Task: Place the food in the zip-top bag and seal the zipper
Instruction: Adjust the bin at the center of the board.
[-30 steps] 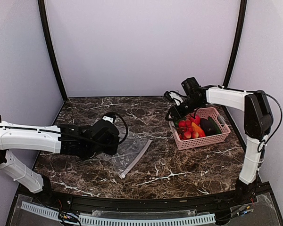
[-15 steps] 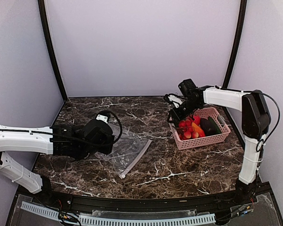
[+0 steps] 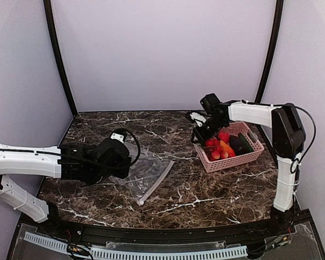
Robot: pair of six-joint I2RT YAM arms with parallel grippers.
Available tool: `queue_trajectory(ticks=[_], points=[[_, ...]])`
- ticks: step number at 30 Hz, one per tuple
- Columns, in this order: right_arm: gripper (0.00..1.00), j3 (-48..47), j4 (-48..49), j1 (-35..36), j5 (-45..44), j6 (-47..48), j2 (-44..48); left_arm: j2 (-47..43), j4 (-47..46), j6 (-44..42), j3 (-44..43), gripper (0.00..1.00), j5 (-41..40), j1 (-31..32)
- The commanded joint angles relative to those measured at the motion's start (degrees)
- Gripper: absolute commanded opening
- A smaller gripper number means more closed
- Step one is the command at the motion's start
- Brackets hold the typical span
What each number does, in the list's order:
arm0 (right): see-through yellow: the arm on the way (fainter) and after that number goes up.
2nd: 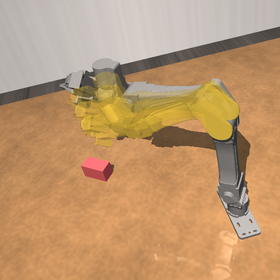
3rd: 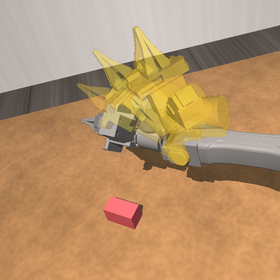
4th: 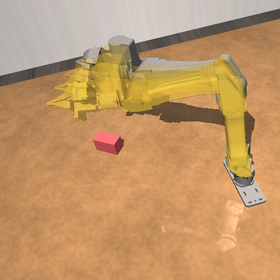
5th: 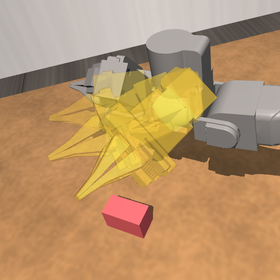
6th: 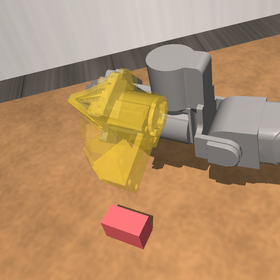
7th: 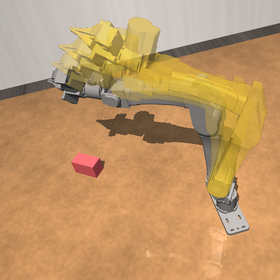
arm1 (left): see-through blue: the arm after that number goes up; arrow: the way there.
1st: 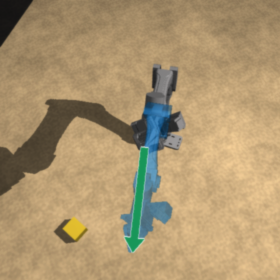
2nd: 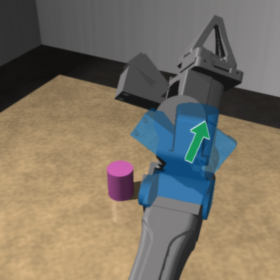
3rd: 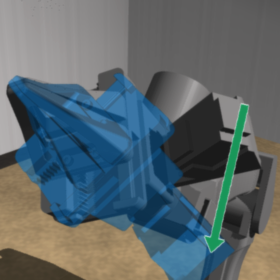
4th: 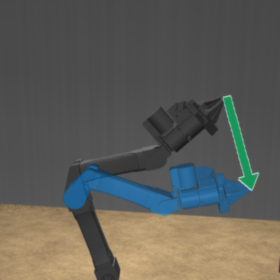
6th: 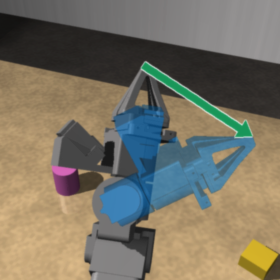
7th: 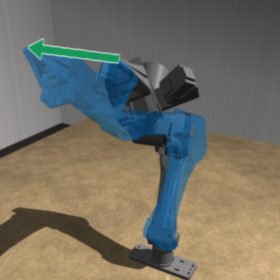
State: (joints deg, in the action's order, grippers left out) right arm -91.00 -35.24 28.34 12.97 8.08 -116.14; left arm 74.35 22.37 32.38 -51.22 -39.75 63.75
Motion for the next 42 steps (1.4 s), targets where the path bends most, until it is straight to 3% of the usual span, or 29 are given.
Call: queue_trajectory(ticks=[1,4,10,14,27,36,42], points=[[0.21,0.2,-1.0,2.3,-2.1,3.3,0.9,-0.9,-0.4,0.7,0.9,0.60,0.5,-0.1],[0.12,2.5,-1.5,2.9,-2.0,5.0,3.5,-0.8,-0.8,-0.5,0.8,0.60,1.1,-0.1],[0.09,9.8,-3.1,3.1,-2.4,6.8,10.4,0.9,-1.8,-3.7,-0.4,0.61,1.2,-0.1],[0.00,17.2,-3.5,3.4,0.7,9.9,16.9,1.9,-3.7,-5.0,-0.2,0.61,1.6,-0.1],[0.00,42.2,-5.8,6.0,4.3,33.9,39.6,10.4,-8.4,-11.7,-4.5,0.63,7.9,-0.1],[0.00,43.6,-6.2,6.0,0.1,43.9,41.8,15.0,-11.0,-16.1,-7.6,0.60,21.5,-0.1],[0.00,40.5,-6.0,6.0,2.7,43.3,40.2,21.3,-5.7,-18.2,-14.8,0.60,20.5,0.0]])
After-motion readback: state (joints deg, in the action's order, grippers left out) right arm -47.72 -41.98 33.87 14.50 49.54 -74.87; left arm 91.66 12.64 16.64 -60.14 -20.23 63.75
